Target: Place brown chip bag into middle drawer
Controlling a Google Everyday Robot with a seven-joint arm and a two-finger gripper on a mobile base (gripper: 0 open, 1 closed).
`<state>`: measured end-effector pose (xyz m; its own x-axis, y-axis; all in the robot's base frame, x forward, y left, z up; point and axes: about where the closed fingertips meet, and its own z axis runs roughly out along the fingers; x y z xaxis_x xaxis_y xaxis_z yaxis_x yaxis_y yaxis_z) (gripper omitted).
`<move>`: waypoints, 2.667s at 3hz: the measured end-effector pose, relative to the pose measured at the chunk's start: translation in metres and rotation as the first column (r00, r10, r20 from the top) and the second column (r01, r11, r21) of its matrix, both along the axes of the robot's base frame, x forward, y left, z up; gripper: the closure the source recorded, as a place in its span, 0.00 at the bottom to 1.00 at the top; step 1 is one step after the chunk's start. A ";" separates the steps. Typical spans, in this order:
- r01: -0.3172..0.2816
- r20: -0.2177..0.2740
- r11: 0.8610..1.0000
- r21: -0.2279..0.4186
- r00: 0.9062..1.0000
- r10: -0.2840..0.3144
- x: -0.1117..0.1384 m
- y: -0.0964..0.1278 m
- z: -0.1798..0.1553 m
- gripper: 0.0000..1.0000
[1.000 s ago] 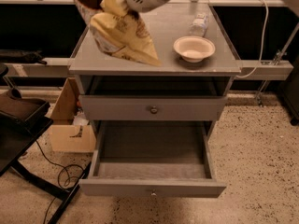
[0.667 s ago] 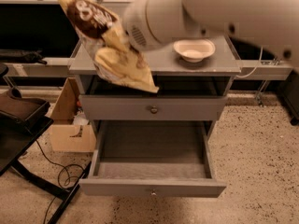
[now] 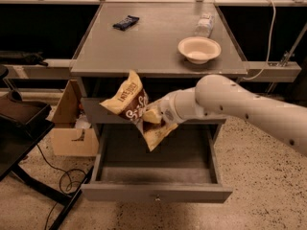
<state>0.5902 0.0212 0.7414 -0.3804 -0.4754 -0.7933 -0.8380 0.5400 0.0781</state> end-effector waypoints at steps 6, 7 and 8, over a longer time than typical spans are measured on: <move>-0.411 -0.088 0.890 -0.195 0.911 0.402 -0.034 -0.028 -0.185 1.00; -0.408 -0.098 0.882 -0.235 0.913 0.396 -0.007 -0.031 -0.217 1.00; -0.330 -0.108 0.903 -0.275 0.944 0.312 0.009 -0.043 -0.248 1.00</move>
Offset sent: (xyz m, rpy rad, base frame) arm -0.0013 0.0026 -0.0218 0.0175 0.0434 0.0005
